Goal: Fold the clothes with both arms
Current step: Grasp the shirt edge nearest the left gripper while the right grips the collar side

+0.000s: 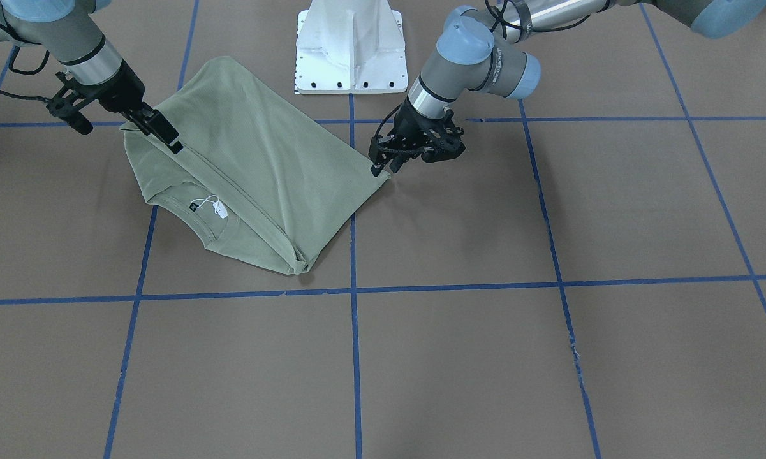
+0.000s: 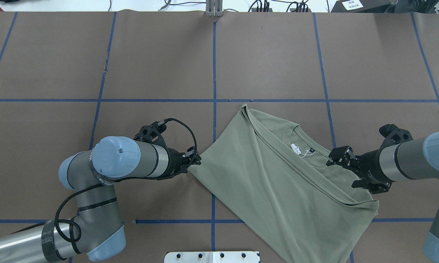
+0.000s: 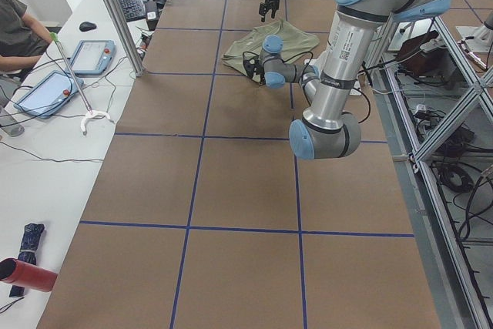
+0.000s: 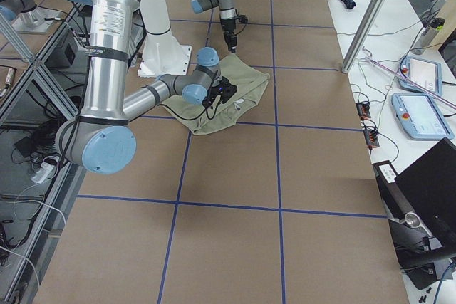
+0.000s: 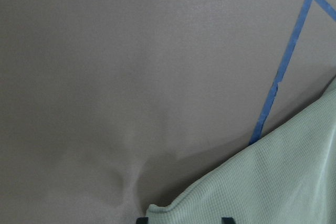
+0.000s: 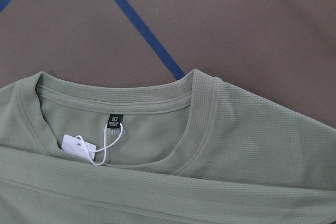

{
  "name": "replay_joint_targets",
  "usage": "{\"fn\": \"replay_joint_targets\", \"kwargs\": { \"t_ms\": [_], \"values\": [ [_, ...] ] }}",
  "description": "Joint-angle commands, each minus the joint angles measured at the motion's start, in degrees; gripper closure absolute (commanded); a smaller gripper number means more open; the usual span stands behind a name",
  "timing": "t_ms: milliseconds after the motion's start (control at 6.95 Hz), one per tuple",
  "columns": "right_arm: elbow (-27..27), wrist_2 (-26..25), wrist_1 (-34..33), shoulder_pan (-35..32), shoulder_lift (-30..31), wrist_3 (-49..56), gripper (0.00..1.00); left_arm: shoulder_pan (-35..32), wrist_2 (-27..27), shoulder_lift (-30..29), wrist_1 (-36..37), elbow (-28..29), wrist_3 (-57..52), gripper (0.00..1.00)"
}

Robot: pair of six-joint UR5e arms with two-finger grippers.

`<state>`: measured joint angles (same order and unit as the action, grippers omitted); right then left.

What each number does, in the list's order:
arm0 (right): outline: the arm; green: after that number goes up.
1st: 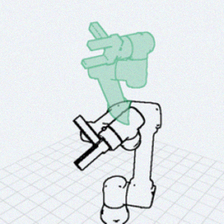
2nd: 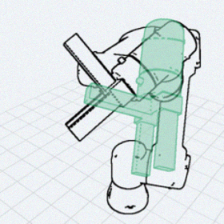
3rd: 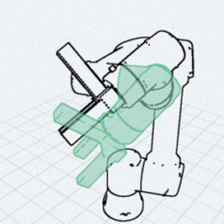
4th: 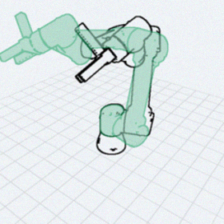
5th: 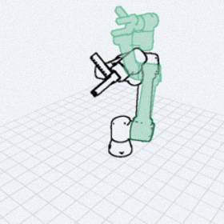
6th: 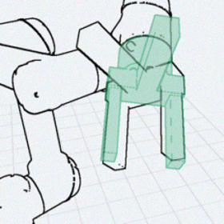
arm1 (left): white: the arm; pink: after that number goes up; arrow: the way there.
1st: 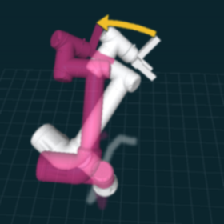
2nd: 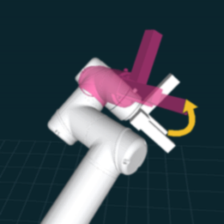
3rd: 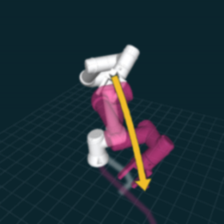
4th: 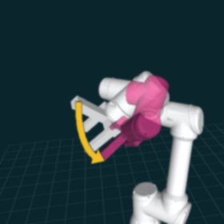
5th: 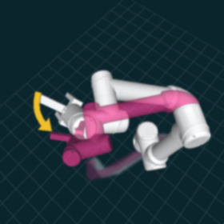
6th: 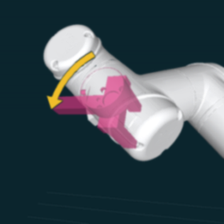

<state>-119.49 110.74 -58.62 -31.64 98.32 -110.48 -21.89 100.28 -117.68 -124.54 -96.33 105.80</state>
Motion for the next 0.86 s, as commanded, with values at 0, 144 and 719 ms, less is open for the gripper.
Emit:
{"fn": "replay_joint_targets", "kwargs": {
  "t_ms": [0,144,719],
  "values": [
    [0.2,-0.5,0.0,0.1,-1.0,0.1,0.00,0.0,-0.1,-0.8,0.0,1.9,-0.1,0.46],
    [1.3,-2.3,0.0,0.1,-2.4,0.2,0.00,0.0,0.0,-0.9,0.0,2.5,0.0,0.47],
    [1.8,-2.8,0.0,0.0,-2.8,0.3,0.00,-1.4,-0.1,0.1,0.4,2.4,-1.2,1.00]
  ]
}}
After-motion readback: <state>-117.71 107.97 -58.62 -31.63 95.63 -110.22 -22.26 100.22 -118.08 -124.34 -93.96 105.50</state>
